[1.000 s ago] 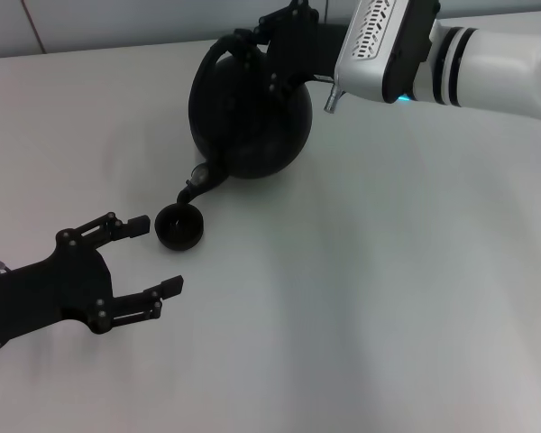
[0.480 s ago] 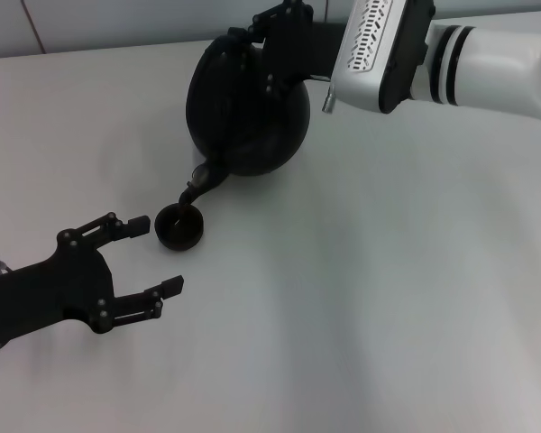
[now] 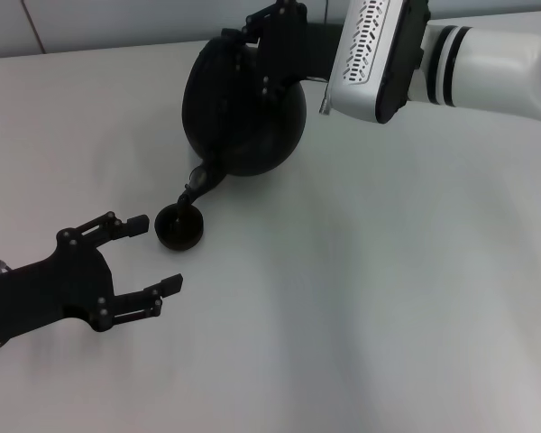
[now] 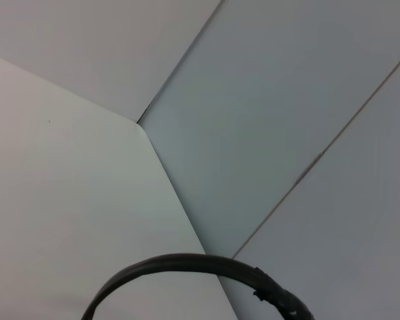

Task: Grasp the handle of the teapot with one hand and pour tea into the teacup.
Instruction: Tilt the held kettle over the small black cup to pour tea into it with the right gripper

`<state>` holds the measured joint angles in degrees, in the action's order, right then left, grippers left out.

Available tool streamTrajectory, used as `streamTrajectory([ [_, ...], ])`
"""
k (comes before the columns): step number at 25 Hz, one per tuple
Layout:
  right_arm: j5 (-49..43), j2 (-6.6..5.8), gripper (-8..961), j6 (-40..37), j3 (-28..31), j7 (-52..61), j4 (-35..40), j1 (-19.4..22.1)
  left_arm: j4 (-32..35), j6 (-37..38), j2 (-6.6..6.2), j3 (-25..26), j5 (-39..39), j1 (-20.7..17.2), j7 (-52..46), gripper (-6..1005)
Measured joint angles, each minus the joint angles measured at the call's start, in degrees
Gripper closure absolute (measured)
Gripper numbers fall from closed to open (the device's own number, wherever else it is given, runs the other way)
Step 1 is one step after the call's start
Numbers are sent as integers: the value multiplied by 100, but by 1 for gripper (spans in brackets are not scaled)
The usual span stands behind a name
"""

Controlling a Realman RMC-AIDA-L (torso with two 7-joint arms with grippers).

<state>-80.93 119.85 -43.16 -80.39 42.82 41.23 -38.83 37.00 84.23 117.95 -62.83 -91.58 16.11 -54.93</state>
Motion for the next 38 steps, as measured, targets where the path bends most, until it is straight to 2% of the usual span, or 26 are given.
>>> streamTrajectory([
  [38,17,3,863,62,-209,-240,214,25,-35,-132,9,-25,0,59,11,140],
])
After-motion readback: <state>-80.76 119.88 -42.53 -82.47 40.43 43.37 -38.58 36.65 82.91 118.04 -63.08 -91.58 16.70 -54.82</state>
